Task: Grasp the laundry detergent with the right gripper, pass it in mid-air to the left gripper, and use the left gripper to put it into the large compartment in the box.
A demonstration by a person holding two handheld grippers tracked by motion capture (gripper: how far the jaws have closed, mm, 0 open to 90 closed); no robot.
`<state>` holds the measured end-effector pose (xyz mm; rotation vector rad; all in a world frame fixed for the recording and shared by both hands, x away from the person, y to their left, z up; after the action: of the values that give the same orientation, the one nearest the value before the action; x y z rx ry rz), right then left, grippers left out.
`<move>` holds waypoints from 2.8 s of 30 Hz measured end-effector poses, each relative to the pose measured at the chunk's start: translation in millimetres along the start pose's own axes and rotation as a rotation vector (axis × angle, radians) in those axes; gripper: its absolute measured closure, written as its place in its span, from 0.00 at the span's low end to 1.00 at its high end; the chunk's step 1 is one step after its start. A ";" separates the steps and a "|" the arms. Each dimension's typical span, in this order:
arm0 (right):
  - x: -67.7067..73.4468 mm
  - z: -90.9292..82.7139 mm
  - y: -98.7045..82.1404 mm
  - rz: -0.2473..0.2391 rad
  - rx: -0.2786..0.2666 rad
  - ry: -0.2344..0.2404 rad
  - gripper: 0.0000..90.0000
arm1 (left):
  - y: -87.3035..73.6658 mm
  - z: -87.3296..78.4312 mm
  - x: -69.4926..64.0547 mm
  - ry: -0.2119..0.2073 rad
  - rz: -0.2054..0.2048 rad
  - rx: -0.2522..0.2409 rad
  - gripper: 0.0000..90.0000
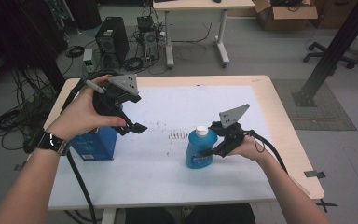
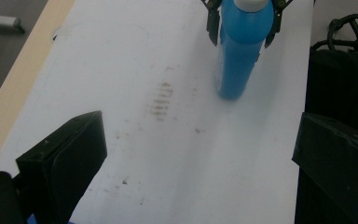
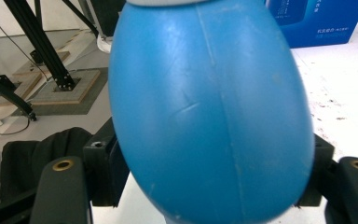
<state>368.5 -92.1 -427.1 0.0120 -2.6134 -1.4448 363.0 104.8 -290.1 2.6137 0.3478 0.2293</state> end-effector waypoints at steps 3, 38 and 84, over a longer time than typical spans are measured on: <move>0.4 0.6 -0.1 -0.004 0.000 0.001 0.35 | 0.1 0.0 0.0 0.000 0.000 -0.001 0.03; -7.0 -14.1 28.2 -0.018 0.044 -0.061 0.46 | 12.4 -13.7 -1.7 0.002 0.031 0.005 0.04; 4.7 16.4 140.2 -0.123 0.132 -0.033 0.46 | 53.2 -10.8 -17.4 -0.013 0.122 0.077 0.04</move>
<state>371.0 -3.8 -317.0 0.1685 -2.7752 -1.3157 354.8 59.6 -256.4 2.7141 0.1964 0.2450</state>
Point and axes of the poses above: each handheld gripper's, and its own axes: z roughly forward along the jaws, y roughly out of its top, x roughly to its left, the point moved 10 cm from there along z, roughly forward along the jaws, and after that the axes turned 7 degrees about x, right-handed, at the moved point
